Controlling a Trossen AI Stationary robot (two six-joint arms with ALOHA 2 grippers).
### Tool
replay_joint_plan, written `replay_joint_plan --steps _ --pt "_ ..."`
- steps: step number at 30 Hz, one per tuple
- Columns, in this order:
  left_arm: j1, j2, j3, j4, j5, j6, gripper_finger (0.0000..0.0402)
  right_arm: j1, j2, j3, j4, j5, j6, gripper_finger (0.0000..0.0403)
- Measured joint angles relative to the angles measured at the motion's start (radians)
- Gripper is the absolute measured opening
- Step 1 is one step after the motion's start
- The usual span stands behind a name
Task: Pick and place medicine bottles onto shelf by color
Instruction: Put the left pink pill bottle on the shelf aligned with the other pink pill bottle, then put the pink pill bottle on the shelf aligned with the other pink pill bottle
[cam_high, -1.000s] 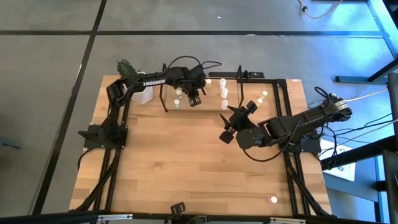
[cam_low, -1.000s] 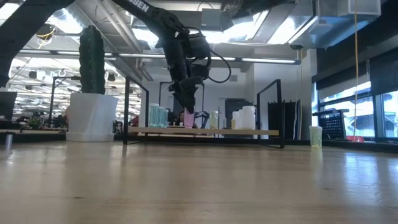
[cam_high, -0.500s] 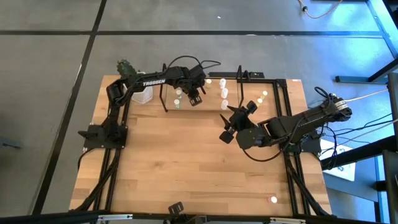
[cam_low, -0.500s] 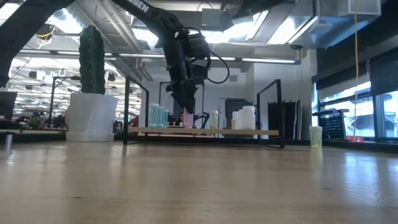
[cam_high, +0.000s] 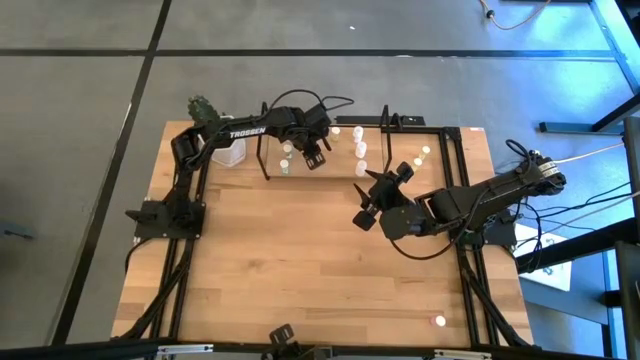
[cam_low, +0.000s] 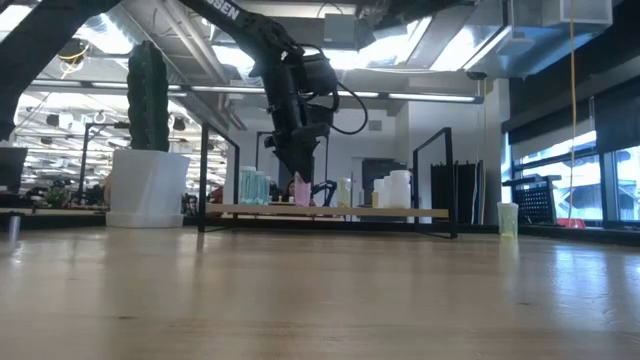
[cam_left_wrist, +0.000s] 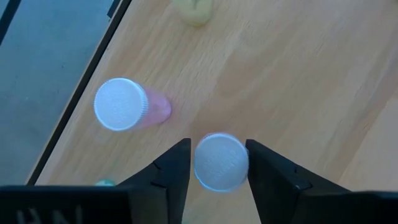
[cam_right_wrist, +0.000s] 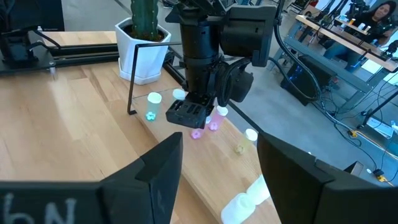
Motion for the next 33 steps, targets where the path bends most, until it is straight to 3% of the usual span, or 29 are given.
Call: replay_joint_plan --steps 15,33 --pt "0.001 0.0 0.0 0.0 -0.03 -0.008 0.0193 0.0 0.0 0.0 0.0 -0.001 0.0 0.0209" --pt "-0.019 -0.015 -0.001 -0.019 -0.039 0.008 0.0196 0.0 0.0 0.0 0.0 -0.001 0.0 0.0209"
